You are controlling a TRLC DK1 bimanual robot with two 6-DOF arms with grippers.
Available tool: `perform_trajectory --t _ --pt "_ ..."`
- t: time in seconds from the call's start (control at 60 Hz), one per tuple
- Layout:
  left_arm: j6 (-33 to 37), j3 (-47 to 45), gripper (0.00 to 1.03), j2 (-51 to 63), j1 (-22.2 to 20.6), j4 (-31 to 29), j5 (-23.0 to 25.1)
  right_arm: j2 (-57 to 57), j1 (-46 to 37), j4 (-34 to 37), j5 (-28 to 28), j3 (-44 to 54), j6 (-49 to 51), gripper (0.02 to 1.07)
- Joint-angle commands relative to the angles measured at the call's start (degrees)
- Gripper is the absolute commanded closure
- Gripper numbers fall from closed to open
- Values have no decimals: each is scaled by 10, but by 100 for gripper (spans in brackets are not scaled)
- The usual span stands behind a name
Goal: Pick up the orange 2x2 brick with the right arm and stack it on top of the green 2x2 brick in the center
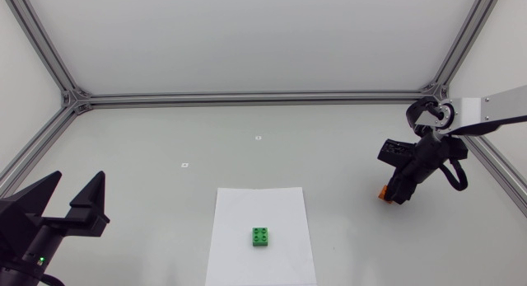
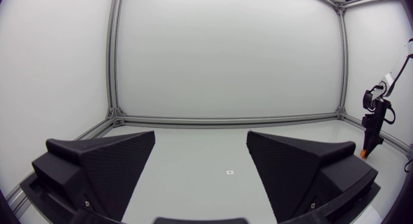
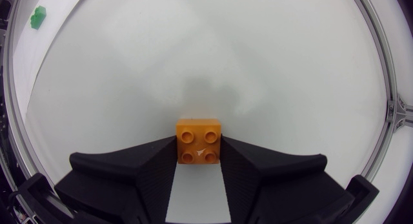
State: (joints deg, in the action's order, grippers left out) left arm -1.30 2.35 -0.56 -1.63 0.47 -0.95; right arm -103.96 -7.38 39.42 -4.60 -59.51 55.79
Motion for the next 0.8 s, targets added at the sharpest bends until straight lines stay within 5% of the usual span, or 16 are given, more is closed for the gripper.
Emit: perform_trajectory --t 0.0,0.35,0.783 --pt "3 -23 4 -2 0 -6 2 -8 4 21 2 4 19 74" --pt "3 -23 4 -2 0 -6 2 86 38 66 -8 17 20 94" --pt "3 -23 4 -2 0 -6 2 214 251 113 4 61 -57 101"
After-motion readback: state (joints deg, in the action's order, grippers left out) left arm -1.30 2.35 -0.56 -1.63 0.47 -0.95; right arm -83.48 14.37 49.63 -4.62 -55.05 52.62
